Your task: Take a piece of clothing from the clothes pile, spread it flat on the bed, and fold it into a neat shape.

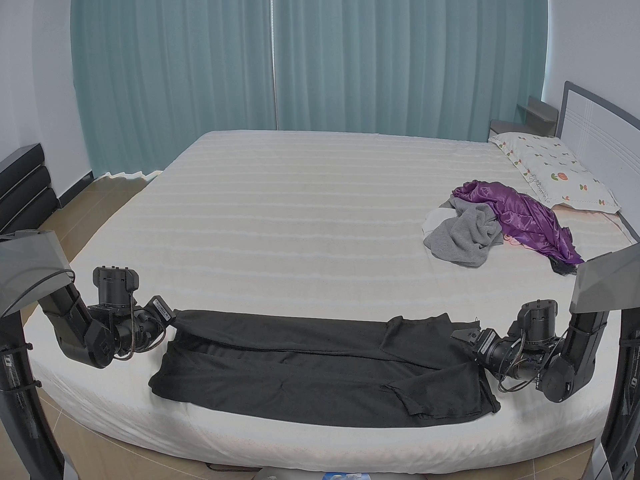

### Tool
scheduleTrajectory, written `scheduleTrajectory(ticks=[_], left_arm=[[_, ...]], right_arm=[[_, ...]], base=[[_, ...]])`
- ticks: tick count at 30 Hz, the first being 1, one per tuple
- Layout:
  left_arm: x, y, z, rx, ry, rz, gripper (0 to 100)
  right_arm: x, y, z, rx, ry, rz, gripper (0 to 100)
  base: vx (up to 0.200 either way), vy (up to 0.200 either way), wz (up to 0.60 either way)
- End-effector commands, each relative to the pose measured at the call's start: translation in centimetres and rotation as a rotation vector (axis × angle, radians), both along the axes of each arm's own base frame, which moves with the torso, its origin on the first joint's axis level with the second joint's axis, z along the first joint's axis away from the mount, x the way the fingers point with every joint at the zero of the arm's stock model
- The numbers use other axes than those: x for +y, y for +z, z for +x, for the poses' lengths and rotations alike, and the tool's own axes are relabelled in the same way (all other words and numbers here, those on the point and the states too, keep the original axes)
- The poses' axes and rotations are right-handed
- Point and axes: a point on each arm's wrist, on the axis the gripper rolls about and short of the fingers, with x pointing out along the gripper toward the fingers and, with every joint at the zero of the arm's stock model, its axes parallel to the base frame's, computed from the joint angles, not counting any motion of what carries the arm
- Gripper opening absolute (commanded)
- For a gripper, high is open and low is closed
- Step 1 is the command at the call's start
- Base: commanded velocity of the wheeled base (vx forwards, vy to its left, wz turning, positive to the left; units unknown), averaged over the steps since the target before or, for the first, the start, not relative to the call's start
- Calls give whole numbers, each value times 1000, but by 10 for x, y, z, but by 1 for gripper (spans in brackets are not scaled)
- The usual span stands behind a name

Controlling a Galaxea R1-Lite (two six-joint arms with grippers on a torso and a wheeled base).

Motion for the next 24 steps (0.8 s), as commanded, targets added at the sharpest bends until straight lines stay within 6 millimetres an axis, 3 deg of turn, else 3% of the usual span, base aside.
scheduleTrajectory(ticks=[1,4,5,24], left_arm=[[0,1,0,-3,1,-1,0],[0,1,0,-3,1,-1,0],[0,1,0,-3,2,-2,0],[0,9,-1,-24,5,4,0]], right_arm=[[1,4,-1,-4,4,2,100],[3,-4,0,30,11,-6,100],[4,-6,0,34,13,-7,0],[-8,15,6,-25,-29,9,0]], base=[[0,0,0],[0,0,0],[0,0,0],[0,0,0]])
